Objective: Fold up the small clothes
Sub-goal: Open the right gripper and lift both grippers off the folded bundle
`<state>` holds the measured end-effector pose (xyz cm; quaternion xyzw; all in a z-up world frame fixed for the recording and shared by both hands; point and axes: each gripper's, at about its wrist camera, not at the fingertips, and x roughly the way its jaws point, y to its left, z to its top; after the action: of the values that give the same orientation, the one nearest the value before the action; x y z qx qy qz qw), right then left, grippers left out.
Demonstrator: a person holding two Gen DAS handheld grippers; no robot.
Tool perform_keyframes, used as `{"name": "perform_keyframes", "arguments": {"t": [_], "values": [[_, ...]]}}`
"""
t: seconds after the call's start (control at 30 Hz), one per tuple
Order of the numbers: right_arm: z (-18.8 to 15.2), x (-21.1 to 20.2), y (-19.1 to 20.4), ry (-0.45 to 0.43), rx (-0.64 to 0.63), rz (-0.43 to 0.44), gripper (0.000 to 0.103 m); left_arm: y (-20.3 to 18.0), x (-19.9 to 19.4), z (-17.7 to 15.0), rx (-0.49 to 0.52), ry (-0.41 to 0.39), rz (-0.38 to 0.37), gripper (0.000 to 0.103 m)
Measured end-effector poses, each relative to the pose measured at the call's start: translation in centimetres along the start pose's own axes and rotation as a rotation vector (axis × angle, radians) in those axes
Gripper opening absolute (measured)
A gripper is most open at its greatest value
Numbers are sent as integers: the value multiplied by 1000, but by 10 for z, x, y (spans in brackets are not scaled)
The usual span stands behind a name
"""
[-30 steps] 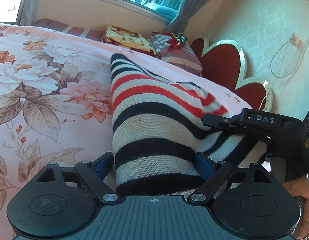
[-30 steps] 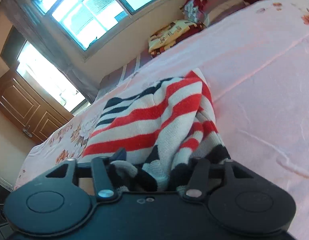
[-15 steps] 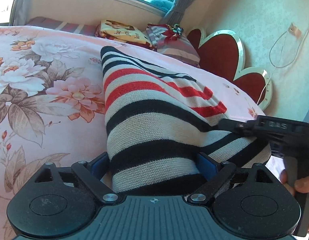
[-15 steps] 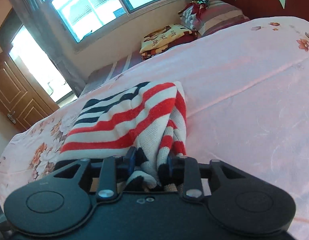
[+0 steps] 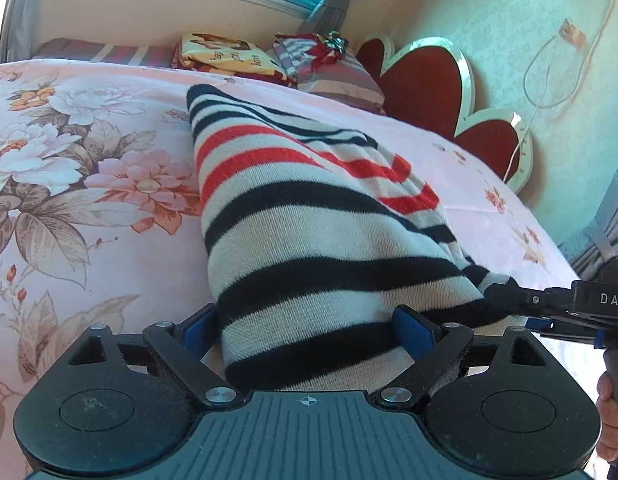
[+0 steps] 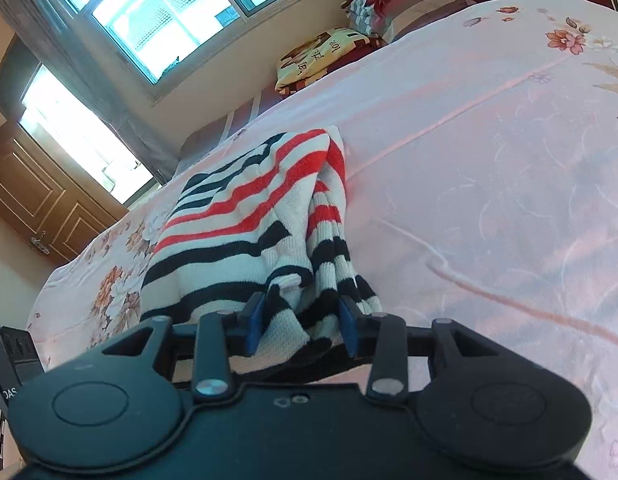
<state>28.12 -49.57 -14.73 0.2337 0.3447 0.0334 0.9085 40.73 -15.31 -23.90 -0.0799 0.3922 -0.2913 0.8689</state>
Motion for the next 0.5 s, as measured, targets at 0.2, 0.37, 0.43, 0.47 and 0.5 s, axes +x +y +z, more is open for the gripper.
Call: {"name": "perform_keyframes", "arguments": {"t": [0.2, 0.37, 0.43, 0.47, 0.5], "values": [[-8, 4, 12, -26, -136, -134, 14, -7, 2, -3, 114, 32, 16, 90], [-10, 11, -1, 11, -86, -141, 13, 0, -9, -4, 138, 55, 0, 86], [-7, 5, 7, 3, -116, -184, 32, 3, -16, -4, 114, 57, -6, 86], [-6, 1, 10, -6, -129, -177, 32, 5, -19, -2, 88, 55, -17, 86], [-3, -4, 15, -27, -135, -161, 33, 7, -24, 1, 63, 41, -27, 86]]}}
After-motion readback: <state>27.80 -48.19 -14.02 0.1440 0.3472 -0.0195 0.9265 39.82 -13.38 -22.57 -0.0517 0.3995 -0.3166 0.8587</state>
